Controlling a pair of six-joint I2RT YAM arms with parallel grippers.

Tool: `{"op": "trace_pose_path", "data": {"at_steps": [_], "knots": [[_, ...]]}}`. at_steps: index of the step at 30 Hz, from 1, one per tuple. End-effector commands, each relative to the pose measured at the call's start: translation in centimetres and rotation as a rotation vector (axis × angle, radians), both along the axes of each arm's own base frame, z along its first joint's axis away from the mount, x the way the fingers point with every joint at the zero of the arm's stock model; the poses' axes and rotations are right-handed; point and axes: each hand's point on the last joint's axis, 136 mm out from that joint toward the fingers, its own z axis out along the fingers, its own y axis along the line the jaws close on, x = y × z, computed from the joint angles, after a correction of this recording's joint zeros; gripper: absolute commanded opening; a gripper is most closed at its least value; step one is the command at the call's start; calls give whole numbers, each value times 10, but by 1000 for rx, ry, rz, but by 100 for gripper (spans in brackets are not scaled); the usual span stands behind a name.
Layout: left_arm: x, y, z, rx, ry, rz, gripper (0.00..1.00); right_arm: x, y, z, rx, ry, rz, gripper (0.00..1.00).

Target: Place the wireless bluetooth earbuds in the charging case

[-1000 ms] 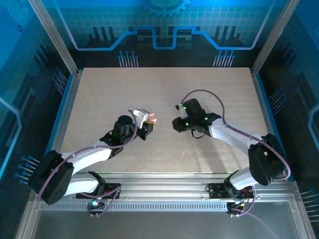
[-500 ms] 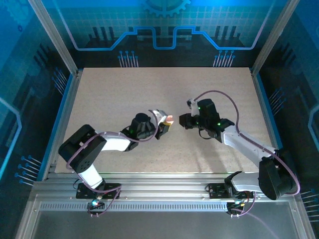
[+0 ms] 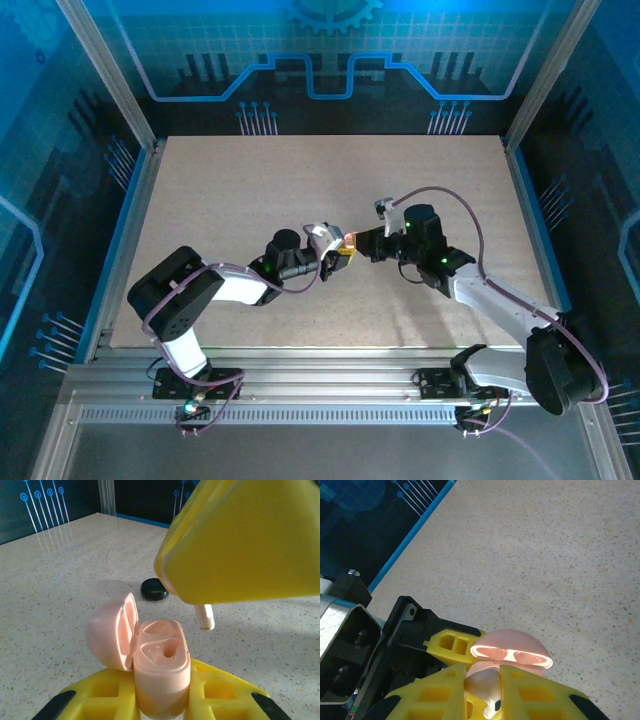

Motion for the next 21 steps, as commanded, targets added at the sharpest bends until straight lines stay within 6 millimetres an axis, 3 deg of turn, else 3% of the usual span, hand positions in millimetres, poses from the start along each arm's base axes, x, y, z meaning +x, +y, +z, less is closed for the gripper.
{"op": "trace_pose_path", "data": {"at_steps": [1,21], "knots": [[-6,-9,21,-45,-76,-53,19,4,1,20,40,-91,7,21],[-11,-6,41,-140,-93,-53,20,7,3,23,22,-137,-22,20]]}}
